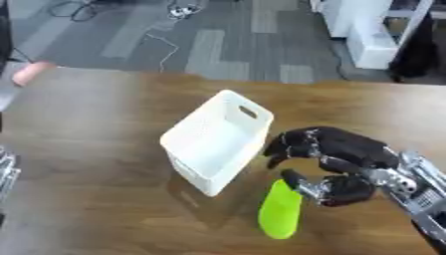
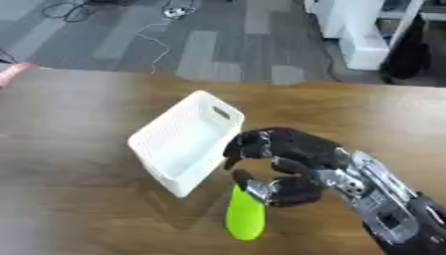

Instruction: Pick up objects on the table and place them in the box.

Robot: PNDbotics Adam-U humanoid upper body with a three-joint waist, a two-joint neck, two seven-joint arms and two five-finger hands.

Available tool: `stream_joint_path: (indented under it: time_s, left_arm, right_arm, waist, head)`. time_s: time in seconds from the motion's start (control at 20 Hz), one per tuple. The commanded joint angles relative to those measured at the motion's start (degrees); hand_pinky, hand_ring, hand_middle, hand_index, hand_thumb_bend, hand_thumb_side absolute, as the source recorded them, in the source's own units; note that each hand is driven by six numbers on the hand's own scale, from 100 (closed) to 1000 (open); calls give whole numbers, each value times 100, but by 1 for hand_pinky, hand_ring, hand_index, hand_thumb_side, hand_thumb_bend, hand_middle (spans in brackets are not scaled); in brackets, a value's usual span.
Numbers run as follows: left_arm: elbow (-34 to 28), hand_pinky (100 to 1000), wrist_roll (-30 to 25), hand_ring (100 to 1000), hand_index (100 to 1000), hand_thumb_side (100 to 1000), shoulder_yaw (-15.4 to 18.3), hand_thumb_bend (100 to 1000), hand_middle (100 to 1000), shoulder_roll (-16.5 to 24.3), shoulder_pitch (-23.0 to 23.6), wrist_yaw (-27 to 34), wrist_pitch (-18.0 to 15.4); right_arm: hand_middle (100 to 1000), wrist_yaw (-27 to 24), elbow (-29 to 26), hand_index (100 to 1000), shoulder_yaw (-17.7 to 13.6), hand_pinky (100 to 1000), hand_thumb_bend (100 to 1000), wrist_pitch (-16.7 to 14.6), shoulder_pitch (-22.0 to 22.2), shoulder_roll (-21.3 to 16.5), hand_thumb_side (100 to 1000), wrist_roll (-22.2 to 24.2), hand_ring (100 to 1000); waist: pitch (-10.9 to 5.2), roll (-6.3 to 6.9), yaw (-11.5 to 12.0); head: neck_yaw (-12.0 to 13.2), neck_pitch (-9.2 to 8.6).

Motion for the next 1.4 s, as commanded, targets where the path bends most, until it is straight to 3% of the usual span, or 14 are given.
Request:
stream_joint_path:
  time_s: [0.05, 0.2, 0.55, 0.8, 1.0, 1.15, 1.4]
  left_arm:
    - [-66, 609, 228, 624, 732, 1000, 26, 728, 719, 88, -93, 14, -247]
    - [-66, 609, 232, 624, 732, 1000, 30, 727, 720, 94, -89, 15, -244]
    - [-66, 609, 241, 624, 731, 1000, 38, 726, 720, 120, -50, -7, -247]
    - [-66, 609, 250, 624, 731, 1000, 36, 727, 719, 122, -47, -18, -243]
    - [-66, 610, 253, 624, 731, 1000, 33, 727, 719, 122, -56, -16, -244]
    - [-66, 610, 257, 624, 731, 1000, 35, 727, 719, 122, -56, -14, -243]
    - [-66, 610, 263, 624, 731, 1000, 40, 727, 719, 120, -53, -15, -244]
  right_arm:
    - [771, 359, 34, 774, -37, 814, 100, -178, -109, -3, 1000, -107, 821]
    - [779, 509, 45, 772, -19, 848, 100, -254, -71, -79, 1000, -176, 842]
    - [783, -417, 112, 775, 183, 887, 108, -89, -8, -427, 1000, 102, 859]
    - [819, -641, 76, 790, 231, 901, 132, -2, 69, -480, 1000, 178, 866]
    - [804, -591, 98, 785, 252, 877, 104, -9, 107, -425, 1000, 238, 850]
    - [783, -532, 68, 776, 203, 841, 107, -110, 116, -395, 1000, -82, 822]
    - [783, 240, -114, 783, 64, 868, 138, -501, 65, -383, 1000, -507, 820]
  waist:
    - [-52, 20, 11]
    - [-61, 17, 6]
    - [-81, 2, -27]
    - [-84, -4, -23]
    - [-86, -1, -12]
    - [-91, 1, -11]
    - [-94, 3, -16]
  head:
    - [-81, 39]
    - [-79, 42]
    - [-67, 64]
    - [-64, 100]
    - [-68, 90]
    - [-72, 78]
    - [-67, 79]
